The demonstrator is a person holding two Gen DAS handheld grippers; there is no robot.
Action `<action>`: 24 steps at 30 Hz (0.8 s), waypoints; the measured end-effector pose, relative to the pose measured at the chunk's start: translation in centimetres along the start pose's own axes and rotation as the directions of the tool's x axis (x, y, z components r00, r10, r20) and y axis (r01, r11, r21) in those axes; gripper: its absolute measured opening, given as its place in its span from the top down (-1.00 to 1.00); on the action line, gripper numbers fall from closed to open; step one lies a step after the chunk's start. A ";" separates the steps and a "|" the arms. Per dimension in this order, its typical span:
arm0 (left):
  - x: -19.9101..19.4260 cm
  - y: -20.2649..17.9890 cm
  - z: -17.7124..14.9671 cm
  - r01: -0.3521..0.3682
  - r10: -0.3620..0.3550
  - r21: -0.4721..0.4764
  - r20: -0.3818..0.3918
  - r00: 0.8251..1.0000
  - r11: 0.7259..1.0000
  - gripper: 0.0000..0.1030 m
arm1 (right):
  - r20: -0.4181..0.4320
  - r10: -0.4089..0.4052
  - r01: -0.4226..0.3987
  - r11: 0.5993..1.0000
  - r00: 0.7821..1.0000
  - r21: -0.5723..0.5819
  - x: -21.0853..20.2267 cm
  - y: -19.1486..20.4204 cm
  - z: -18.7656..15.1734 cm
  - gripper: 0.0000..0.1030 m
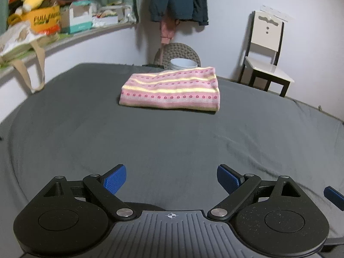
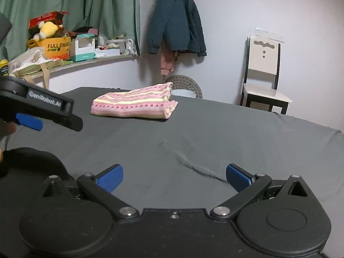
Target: Fold clothes
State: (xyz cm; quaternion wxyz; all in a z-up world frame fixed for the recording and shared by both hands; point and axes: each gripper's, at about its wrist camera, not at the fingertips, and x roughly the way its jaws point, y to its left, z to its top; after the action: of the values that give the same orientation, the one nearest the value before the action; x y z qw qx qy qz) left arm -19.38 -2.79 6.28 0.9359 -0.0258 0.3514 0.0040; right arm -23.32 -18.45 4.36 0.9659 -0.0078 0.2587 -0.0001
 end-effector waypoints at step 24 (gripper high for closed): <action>0.8 -1.6 0.4 -0.055 0.057 0.038 -0.059 0.997 0.998 -0.78 | 0.004 0.134 -0.133 0.979 0.991 0.158 1.8 -2.4 -1.4 -1.00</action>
State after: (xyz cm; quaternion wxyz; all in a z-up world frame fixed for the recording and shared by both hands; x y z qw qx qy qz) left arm -18.50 -4.36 6.16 0.9248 0.0011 0.3798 0.0231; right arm -22.41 -20.88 2.30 0.9605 0.0859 0.2611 0.0441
